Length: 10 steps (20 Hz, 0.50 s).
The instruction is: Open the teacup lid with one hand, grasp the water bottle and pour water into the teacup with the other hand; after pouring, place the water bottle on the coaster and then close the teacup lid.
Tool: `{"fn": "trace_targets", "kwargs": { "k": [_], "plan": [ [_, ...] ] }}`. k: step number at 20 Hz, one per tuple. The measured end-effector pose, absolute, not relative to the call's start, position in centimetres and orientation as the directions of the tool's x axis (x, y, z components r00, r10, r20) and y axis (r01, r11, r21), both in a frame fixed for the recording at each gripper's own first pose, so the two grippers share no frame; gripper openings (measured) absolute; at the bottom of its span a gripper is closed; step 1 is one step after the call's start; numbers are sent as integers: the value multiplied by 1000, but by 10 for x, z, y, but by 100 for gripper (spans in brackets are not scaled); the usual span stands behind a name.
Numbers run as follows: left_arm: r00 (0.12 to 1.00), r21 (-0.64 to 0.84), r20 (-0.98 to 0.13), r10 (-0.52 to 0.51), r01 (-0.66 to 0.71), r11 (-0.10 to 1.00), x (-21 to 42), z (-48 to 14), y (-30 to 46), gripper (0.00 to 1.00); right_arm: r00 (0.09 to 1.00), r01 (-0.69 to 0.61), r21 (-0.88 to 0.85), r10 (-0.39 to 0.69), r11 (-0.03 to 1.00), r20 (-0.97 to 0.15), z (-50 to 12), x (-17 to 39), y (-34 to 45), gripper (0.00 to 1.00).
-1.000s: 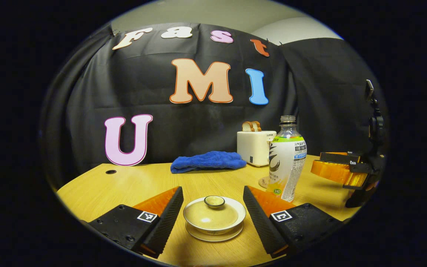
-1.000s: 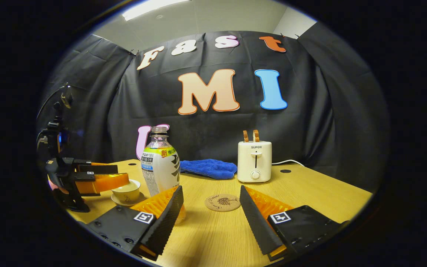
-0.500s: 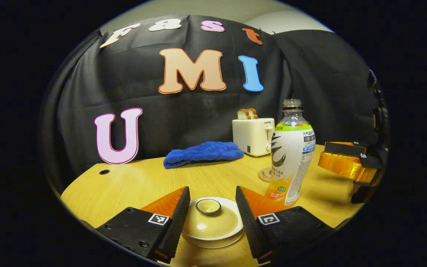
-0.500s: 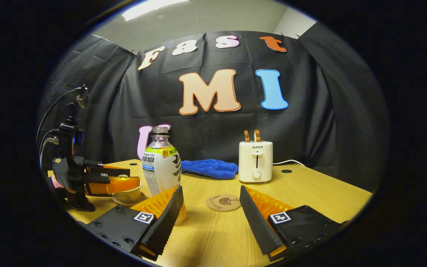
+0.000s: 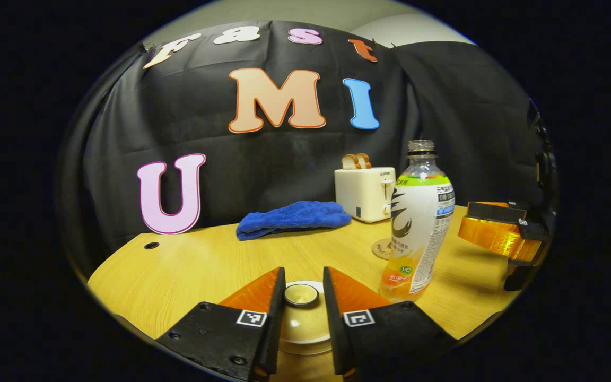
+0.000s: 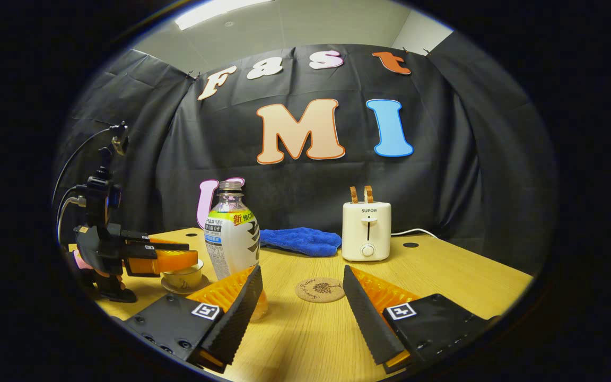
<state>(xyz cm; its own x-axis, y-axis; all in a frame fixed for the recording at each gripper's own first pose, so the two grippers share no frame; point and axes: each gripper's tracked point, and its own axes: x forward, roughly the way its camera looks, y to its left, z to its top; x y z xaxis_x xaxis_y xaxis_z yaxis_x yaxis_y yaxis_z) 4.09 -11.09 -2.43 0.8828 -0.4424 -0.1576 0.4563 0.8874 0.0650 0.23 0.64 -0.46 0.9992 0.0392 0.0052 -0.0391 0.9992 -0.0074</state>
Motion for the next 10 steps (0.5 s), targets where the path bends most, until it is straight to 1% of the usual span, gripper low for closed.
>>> {"fn": "trace_targets", "kwargs": {
  "k": [1, 2, 7, 8, 9, 10],
  "plan": [
    [883, 66, -158, -442, 456, 888, 42, -24, -111, 31, 999, -39, -7, 39, 999, 5, -4, 3, 7, 94],
    [883, 67, -157, -442, 456, 887, 40, -24, -111, 30, 999, -39, -8, 39, 999, 5, -5, 2, 7, 94],
    [883, 61, -148, -445, 458, 887, 40, -22, -112, 28, 999, -41, -8, 41, 999, 5, -4, 2, 7, 94],
    [885, 56, -138, -445, 456, 888, 40, -21, -110, 28, 999, -41, -7, 41, 999, 5, -5, 2, 7, 96],
    [887, 49, -123, -444, 453, 890, 39, -18, -108, 28, 999, -41, -8, 41, 999, 5, -5, 2, 7, 94],
    [890, 41, -104, -444, 450, 892, 37, -15, -106, 28, 999, -41, -8, 41, 999, 5, -5, 2, 7, 94]
  ]
}}
